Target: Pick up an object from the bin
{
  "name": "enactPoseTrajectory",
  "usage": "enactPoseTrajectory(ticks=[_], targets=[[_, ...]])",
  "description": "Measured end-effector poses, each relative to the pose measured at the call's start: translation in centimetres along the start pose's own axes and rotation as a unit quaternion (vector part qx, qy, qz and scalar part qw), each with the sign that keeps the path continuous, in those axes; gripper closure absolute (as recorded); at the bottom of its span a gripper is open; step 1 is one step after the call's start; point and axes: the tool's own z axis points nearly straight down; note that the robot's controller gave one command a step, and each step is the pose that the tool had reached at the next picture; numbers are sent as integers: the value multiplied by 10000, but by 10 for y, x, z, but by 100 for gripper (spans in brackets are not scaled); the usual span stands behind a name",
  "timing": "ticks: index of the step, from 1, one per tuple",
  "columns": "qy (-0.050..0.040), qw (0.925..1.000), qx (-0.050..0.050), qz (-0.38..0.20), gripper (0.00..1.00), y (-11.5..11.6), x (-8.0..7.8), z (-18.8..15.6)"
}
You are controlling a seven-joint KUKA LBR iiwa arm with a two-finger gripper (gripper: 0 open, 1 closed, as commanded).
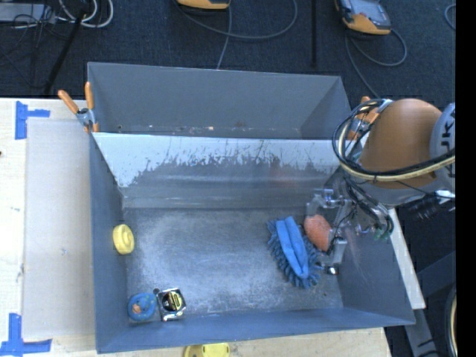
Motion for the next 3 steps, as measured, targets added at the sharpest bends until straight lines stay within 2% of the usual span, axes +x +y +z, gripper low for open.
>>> enactPoseTrajectory(ticks=[1,2,3], targets=[[-38,10000,7,-14,0,0,-2,-5],[-35,9995,2,306,100,-21,3,72],[-35,9995,2,299,100,-21,3,72]])
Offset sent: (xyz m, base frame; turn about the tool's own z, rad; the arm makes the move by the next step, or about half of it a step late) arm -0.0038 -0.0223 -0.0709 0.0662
